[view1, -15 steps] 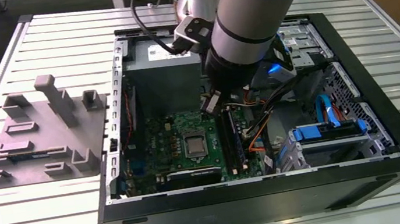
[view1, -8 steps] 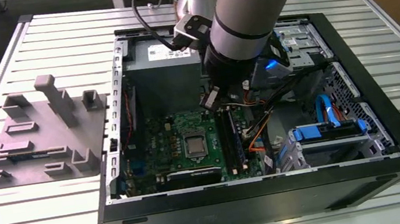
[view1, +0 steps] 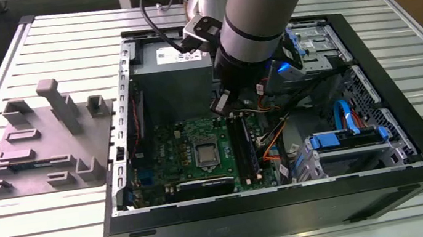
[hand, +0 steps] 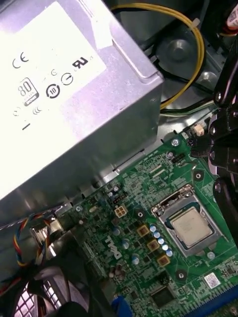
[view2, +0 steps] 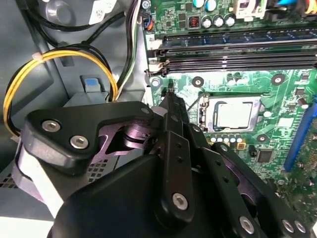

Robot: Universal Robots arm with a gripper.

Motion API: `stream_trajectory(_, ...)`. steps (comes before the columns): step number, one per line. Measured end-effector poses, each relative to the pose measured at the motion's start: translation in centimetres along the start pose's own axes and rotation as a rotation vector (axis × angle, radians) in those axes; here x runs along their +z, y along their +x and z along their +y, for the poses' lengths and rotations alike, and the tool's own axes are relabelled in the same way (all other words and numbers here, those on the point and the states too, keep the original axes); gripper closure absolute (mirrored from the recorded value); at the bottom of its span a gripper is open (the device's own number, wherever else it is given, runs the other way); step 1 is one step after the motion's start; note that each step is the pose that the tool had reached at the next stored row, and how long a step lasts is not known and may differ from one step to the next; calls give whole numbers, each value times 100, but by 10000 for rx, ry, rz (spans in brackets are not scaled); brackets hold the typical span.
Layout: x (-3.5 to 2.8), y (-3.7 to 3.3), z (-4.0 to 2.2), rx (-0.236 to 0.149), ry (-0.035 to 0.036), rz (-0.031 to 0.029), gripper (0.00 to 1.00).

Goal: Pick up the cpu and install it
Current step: 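Install the first cpu locking lever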

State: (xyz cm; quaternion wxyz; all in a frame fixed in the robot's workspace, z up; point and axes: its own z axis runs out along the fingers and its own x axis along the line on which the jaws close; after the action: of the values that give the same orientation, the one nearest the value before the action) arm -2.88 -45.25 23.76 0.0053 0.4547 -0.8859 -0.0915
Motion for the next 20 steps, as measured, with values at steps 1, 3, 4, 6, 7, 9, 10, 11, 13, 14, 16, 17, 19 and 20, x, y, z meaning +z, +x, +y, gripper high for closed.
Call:
stream_trajectory(1, 4, 6, 7, -8, 5, -1, 90)
stream_trajectory(3, 6, 14, 18, -83, 9, 9, 90)
stream_trajectory(4, 8, 15, 19, -197, 0, 26, 90)
stream_trajectory(6, 9, 18, 20, -425, -18, 65, 90)
stream_trajectory(7, 8, 23, 20, -505, -24, 79, 90)
stream_trajectory(9, 7, 46, 14, -579, -30, 88, 90)
stream_trajectory(10, 4, 61, 8, -594, -31, 94, 90)
stream_trajectory(11, 2, 76, 1, -606, -31, 96, 90)
stream_trajectory(13, -3, 108, -16, -620, -30, 102, 90)
stream_trajectory(14, -5, 121, -23, -623, -22, 114, 90)
stream_trajectory(16, -9, 145, -37, -629, 2, 154, 90)
stream_trajectory(17, -11, 155, -44, -632, 14, 173, 90)
stream_trajectory(19, -15, 174, -56, -643, 35, 208, 90)
stream_trajectory(20, -16, 183, -60, -650, 38, 214, 90)
